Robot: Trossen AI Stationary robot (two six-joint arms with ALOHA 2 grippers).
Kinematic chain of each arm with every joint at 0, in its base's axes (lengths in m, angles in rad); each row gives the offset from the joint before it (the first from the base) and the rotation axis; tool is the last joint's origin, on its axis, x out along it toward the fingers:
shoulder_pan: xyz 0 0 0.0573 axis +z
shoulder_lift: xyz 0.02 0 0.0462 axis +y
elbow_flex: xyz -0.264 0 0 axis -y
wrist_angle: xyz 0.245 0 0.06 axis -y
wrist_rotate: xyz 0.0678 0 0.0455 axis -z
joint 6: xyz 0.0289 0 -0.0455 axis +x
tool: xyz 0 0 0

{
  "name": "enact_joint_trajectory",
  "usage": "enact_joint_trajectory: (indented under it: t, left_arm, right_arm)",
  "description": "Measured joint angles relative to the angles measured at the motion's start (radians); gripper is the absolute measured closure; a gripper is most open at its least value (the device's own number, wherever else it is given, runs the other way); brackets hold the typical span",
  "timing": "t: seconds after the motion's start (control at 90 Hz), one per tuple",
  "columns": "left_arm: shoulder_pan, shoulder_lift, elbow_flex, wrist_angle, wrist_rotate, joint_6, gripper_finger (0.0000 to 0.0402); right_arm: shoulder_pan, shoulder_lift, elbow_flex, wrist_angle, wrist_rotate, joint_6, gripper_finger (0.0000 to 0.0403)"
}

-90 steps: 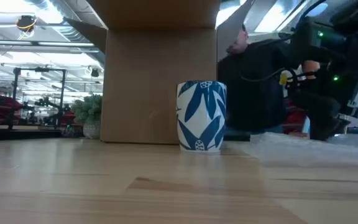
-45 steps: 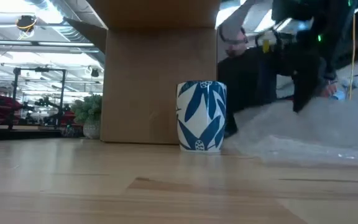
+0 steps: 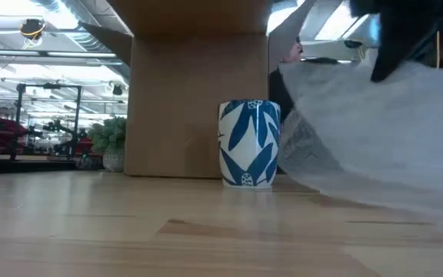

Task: Wrap mug
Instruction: Prepare the transparent bubble wrap

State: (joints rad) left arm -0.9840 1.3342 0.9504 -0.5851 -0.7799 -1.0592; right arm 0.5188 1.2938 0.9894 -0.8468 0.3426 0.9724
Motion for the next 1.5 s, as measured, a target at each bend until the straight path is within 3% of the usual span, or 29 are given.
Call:
enact_joint_trajectory:
  t: [0.322, 0.789, 1.122, 1.289, 1.5]
  left_arm:
    - [0.0, 0.0, 0.0, 0.002, 0.0, -0.012, 0.029]
    - [0.002, 0.0, 0.0, 0.011, -0.026, -0.039, 0.029]
    - [0.151, 0.129, 0.0, 0.352, -0.023, 0.198, 0.029]
    - [0.267, 0.244, 0.0, 0.503, 0.051, 0.268, 0.029]
    - [0.384, 0.323, 0.0, 0.643, 0.284, 0.373, 0.029]
  right_arm:
    - [0.211, 0.005, 0.001, 0.121, 0.052, 0.104, 0.0403]
    - [0.333, 0.18, 0.001, 0.274, 0.116, 0.146, 0.0403]
    - [0.31, 0.245, 0.001, 0.395, 0.179, -0.064, 0.0403]
    - [0.31, 0.261, 0.001, 0.472, 0.217, -0.15, 0.0403]
    - [0.311, 0.29, 0.001, 0.508, 0.225, -0.203, 0.0403]
